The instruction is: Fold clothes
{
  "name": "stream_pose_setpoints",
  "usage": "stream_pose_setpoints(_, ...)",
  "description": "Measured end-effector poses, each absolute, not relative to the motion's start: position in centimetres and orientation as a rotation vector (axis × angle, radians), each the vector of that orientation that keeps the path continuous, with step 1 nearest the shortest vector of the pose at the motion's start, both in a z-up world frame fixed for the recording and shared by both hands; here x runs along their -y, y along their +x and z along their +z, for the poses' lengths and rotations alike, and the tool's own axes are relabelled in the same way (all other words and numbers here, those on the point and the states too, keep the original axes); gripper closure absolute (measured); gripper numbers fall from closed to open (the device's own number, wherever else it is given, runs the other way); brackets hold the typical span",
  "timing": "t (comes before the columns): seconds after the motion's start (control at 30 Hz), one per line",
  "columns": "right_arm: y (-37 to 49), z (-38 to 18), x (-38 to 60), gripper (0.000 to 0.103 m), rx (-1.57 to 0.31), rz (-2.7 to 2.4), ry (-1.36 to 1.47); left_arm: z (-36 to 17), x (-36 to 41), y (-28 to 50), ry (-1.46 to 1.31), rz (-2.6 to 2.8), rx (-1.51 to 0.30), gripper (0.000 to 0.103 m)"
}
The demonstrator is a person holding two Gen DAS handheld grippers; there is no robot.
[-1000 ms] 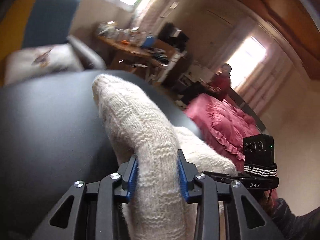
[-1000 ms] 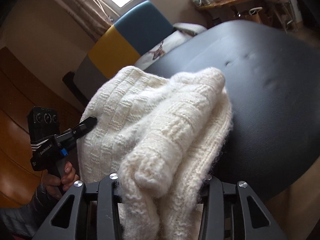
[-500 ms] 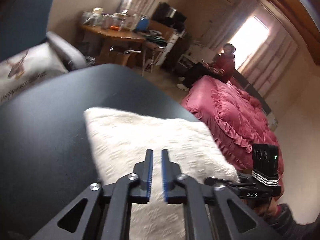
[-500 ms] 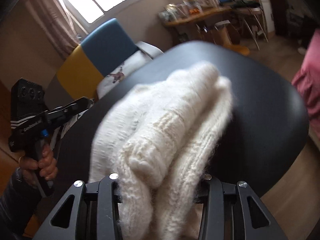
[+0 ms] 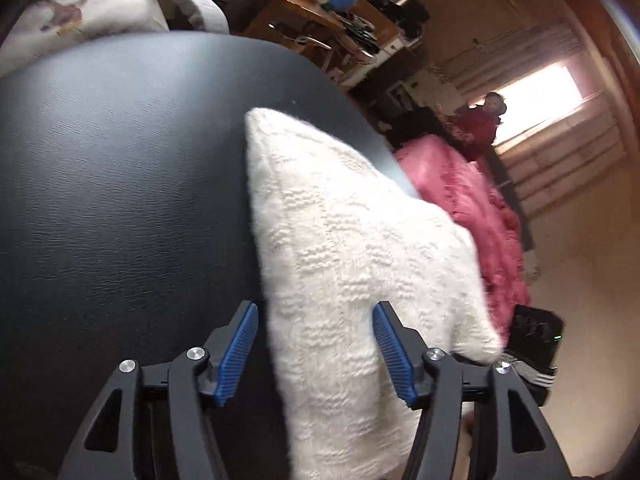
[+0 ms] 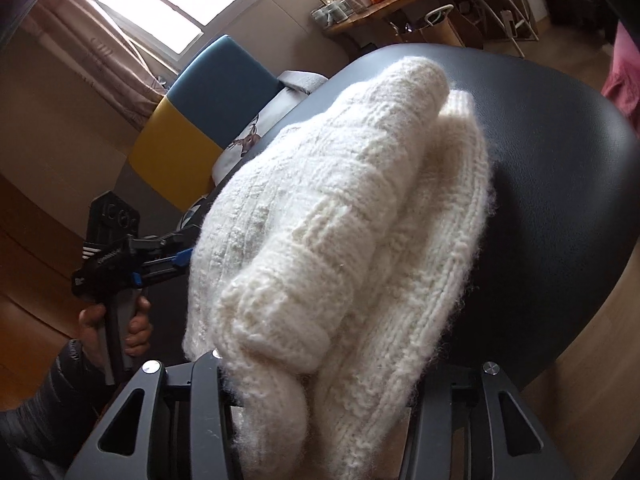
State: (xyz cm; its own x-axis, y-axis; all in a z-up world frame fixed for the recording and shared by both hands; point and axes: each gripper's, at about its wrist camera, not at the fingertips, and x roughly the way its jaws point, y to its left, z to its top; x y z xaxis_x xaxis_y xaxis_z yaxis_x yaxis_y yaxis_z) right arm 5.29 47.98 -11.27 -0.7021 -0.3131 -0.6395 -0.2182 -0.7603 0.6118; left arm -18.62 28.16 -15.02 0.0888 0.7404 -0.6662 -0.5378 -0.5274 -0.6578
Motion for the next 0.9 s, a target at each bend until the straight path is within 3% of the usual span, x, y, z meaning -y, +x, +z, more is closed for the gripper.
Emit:
stream_pose_setpoints(0.1,5.2,-11.6,-48.1,0.056,1.06,-2.637,1.191,-16.1,-29.2,-18.4,-1.394,1.59,0.198,0.037)
stream_pose_setpoints(0.23,4.9,-11.4,-47.8,0.055,1.004,-2.663,1.204,-14.2,-30.7,-16.5,-1.263,1.636,0.133,0.061)
stream_pose_setpoints(0.3,4.8,-10.6,-47.5,0.055,0.919,-2.73,1.226,-12.1,-31.4,-15.9,-1.186,1.628,0.133,0.065)
stream_pose_setpoints(0.37,4.8,-9.2,-47.9,0.055,0.843,-2.807,1.216,-10.2,-32.2,-15.6,-1.109,1.614,0.122,0.065)
stream_pose_setpoints(0.5,4.8,-8.2,-49.4,0.056,0.78,-2.882,1.248,-12.4,-34.1,-16.5,-1.191,1.68,-0.037,0.065)
stream_pose_setpoints(0.57,4.7,-9.5,-50.2,0.053,0.828,-2.873,1.303,-13.9,-34.2,-17.0,-1.23,1.724,-0.091,0.058)
stream_pose_setpoints(0.67,5.1,-10.8,-51.2,0.045,0.956,-2.838,1.249,-13.2,-33.7,-16.8,-1.2,1.791,-0.147,0.056)
stream_pose_setpoints(0.73,5.4,-11.3,-51.5,0.032,1.012,-2.835,1.221,-12.5,-33.4,-16.3,-1.18,1.821,-0.202,0.056)
stream_pose_setpoints(0.9,6.5,-10.9,-52.2,0.03,1.084,-2.848,1.166,-10.1,-31.3,-14.1,-1.129,1.92,-0.245,0.056)
